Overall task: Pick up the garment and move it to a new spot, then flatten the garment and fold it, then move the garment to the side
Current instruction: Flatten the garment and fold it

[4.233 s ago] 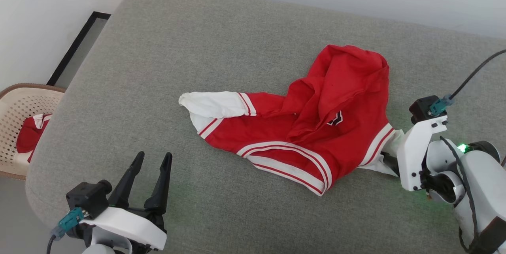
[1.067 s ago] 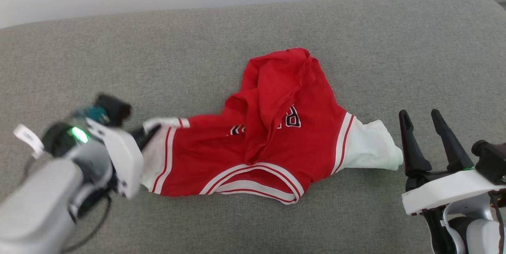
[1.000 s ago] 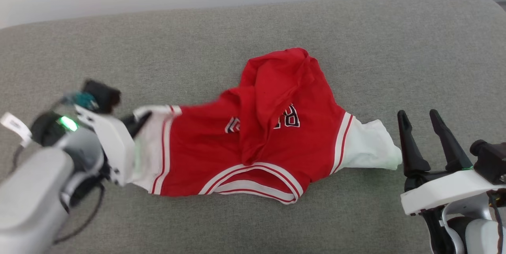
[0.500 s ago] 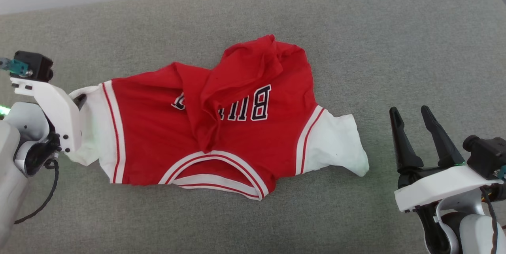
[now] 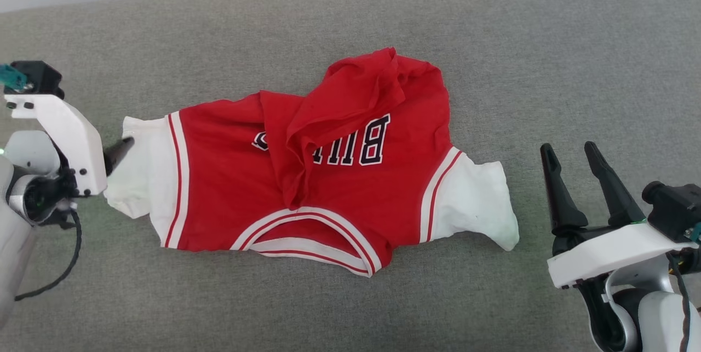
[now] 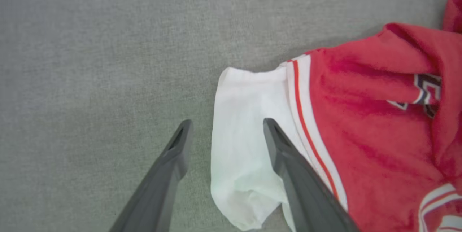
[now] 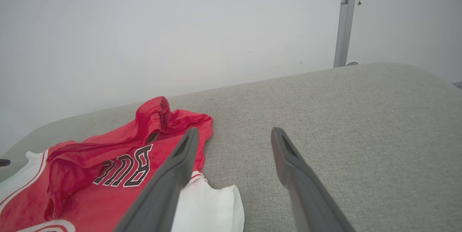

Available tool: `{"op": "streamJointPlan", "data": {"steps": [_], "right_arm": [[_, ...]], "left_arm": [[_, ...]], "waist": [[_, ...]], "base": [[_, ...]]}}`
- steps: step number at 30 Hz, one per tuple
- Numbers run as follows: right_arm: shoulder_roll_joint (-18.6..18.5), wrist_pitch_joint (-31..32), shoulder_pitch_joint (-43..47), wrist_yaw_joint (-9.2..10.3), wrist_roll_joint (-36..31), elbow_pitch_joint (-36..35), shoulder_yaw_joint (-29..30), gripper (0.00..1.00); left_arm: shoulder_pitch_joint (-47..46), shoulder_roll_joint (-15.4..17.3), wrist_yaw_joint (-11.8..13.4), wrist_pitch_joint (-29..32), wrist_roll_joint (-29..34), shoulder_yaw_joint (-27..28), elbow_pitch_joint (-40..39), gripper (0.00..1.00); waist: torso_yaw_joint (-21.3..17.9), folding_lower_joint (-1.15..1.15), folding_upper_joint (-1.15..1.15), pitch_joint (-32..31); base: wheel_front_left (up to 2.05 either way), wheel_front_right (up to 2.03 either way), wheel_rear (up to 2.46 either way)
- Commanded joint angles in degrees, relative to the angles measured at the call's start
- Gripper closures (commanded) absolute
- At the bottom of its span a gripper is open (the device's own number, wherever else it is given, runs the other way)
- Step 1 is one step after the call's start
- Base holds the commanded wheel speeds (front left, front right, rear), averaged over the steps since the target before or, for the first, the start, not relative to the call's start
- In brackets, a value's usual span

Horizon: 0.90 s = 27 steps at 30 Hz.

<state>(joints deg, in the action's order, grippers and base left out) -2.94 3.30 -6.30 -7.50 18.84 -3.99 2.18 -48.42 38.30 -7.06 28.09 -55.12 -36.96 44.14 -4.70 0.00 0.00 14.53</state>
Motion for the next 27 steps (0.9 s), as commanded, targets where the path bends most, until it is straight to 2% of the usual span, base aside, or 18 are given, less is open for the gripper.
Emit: {"op": "streamJointPlan", "data": {"steps": [1,7,13,19,20,21,22,27], "right_arm": [[0.0,0.1,-0.3,0.02,-0.1,-0.4,0.1,0.00],[0.0,1.2,-0.5,0.01,0.2,-1.1,-0.5,0.00],[0.0,2.6,-0.5,0.01,0.9,-2.2,-1.2,0.00],[-0.2,3.8,-0.1,0.02,1.3,-2.6,-1.4,0.00],[-0.2,4.0,0.1,0.02,1.4,-2.7,-1.4,0.00],[-0.3,4.2,0.4,0.02,1.4,-2.7,-1.3,0.00],[-0.3,4.4,0.6,0.02,1.4,-2.7,-1.3,0.00],[-0.5,5.8,1.8,0.02,0.8,-3.2,-0.6,0.00]], "left_arm": [[-0.3,0.1,-0.1,1.0,-0.5,-0.4,0.1,0.00],[1.3,0.5,2.3,7.0,0.2,-2.4,-0.3,0.00],[3.4,0.7,4.1,7.8,0.4,-3.1,1.6,0.00],[5.5,-1.3,4.0,7.1,-1.5,-2.8,5.4,0.00],[6.0,-1.6,3.6,7.8,-1.7,-3.1,5.9,0.32],[6.4,-1.8,3.2,8.2,-2.0,-3.2,6.4,0.81],[6.8,-2.0,2.9,8.4,-2.5,-3.2,6.7,1.00],[7.6,-0.3,2.2,9.3,-2.8,-3.4,5.9,1.00]], "waist": [[0.1,0.00,0.00,-0.1],[0.1,0.00,0.00,0.2],[-1.0,0.00,0.00,1.1],[-1.6,0.00,0.00,1.5],[-1.6,0.00,0.00,1.4],[-1.4,0.00,0.00,1.3],[-1.3,0.00,0.00,1.0],[0.3,0.00,0.00,-0.3]], "base": [[0.00,0.00,0.00],[0.00,0.00,0.00],[0.00,0.00,0.00],[0.00,0.00,0.00],[0.00,0.00,0.00],[0.00,0.00,0.00],[0.00,0.00,0.00],[0.00,0.00,0.00]]}}
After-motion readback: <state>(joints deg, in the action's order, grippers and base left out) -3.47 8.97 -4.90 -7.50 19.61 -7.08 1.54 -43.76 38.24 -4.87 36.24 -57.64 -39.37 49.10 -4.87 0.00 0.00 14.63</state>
